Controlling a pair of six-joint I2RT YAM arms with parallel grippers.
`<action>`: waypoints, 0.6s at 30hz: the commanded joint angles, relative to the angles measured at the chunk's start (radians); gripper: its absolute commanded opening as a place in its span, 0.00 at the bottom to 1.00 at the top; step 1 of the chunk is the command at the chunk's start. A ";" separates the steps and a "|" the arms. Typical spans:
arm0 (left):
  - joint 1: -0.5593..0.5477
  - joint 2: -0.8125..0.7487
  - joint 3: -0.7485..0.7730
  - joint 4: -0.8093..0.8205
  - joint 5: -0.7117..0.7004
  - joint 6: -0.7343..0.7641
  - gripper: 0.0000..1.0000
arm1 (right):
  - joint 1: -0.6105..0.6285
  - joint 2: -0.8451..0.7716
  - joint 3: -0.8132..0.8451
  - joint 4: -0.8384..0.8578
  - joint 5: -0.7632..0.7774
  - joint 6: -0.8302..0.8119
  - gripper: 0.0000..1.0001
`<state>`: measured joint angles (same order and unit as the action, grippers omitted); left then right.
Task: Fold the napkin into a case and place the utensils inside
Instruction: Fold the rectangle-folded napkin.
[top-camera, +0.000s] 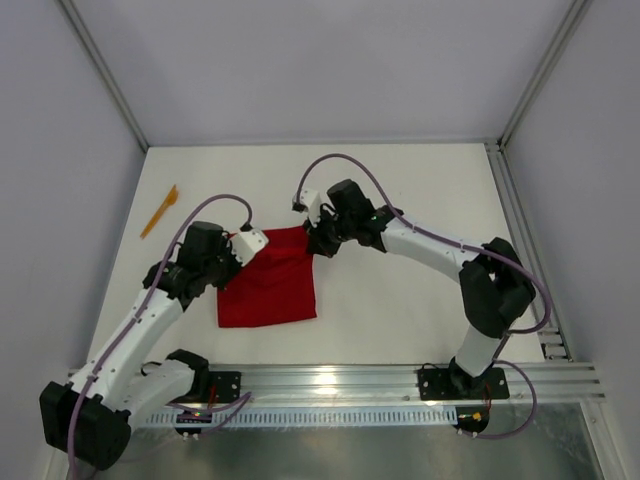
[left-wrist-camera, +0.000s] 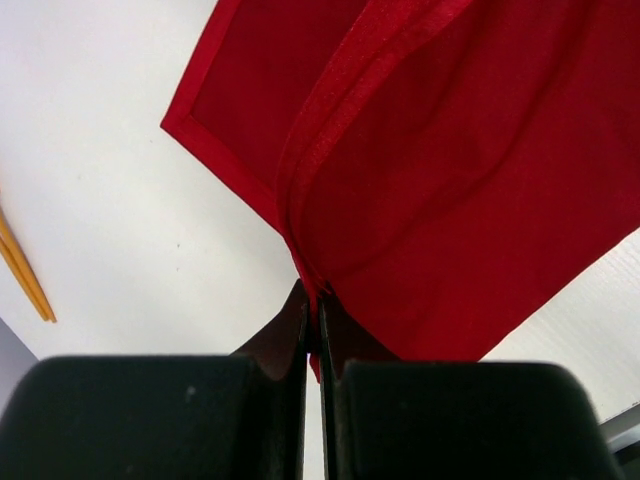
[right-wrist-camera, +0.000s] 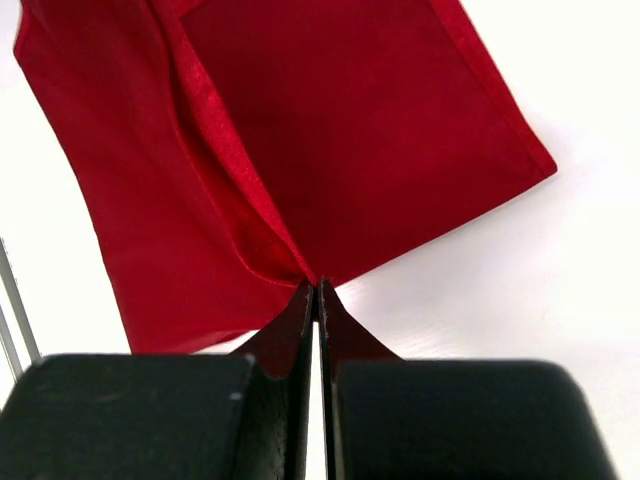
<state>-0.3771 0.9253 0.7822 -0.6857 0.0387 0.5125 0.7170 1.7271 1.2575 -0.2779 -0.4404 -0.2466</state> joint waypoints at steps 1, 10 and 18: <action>0.046 0.066 0.055 0.008 0.043 -0.002 0.00 | -0.007 0.018 0.077 0.063 -0.012 0.066 0.03; 0.095 0.228 0.138 0.015 0.040 0.011 0.00 | -0.031 0.134 0.126 0.085 0.026 0.136 0.03; 0.113 0.336 0.200 0.086 0.016 0.035 0.00 | -0.057 0.173 0.138 0.178 0.031 0.236 0.03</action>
<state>-0.2749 1.2354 0.9485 -0.6636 0.0555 0.5323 0.6701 1.8996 1.3472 -0.1894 -0.4042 -0.0765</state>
